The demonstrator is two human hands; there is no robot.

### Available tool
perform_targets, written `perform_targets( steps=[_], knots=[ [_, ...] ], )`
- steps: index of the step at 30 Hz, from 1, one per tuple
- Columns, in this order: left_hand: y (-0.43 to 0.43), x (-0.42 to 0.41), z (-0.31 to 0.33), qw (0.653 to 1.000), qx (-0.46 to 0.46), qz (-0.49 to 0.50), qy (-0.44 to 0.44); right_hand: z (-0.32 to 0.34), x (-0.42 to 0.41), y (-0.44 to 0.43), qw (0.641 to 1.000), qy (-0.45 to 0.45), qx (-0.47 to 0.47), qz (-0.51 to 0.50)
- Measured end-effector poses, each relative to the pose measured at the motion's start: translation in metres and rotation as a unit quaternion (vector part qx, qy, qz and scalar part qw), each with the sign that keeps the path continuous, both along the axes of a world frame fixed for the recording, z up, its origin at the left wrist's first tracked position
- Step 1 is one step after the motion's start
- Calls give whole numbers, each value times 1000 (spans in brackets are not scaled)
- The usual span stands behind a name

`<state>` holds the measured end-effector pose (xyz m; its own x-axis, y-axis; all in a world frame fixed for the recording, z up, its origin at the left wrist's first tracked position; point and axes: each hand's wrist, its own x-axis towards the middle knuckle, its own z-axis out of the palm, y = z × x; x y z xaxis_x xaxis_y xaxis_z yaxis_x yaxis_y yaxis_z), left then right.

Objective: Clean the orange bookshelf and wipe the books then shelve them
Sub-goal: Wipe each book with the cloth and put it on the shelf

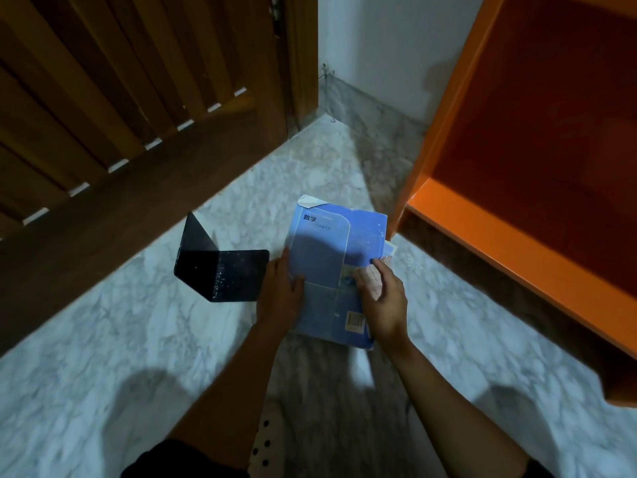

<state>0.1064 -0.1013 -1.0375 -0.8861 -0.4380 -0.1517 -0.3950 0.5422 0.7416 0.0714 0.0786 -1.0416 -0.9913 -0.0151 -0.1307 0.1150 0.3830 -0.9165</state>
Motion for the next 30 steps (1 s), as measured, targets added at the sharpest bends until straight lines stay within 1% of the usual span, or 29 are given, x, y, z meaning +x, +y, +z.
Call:
perform_targets(
  steps=[4,6,10,12,14,16,18,20,22,24,27,30],
  knots=[
    [8,9,13,1000,1,21,18,9,13,9,997,-33,-66,-11],
    [10,10,21,999,0,18,26,16,17,13,996,-28,-90,-5],
    [18,12,40,1000,14,10,23,43,16,14,996,-8,-89,8],
    [23,15,49,1000,5,9,26,59,15,14,994,-7,-111,-7],
    [27,19,56,999,2,15,47,75,15,15,992,-11,-128,-13],
    [29,22,66,997,23,27,66,90,17,17,993,15,-113,2],
    [32,27,81,995,47,44,71,106,20,20,991,32,-128,13],
    [37,31,104,991,71,58,94,129,24,25,989,46,-139,21],
    [42,35,132,983,115,75,123,154,26,31,986,75,-140,40],
    [45,37,162,976,136,81,152,182,27,38,982,108,-146,59],
    [50,39,207,959,180,46,216,230,33,51,973,171,-145,54],
    [57,42,254,940,227,10,255,277,41,71,961,238,-136,39]
  ],
)
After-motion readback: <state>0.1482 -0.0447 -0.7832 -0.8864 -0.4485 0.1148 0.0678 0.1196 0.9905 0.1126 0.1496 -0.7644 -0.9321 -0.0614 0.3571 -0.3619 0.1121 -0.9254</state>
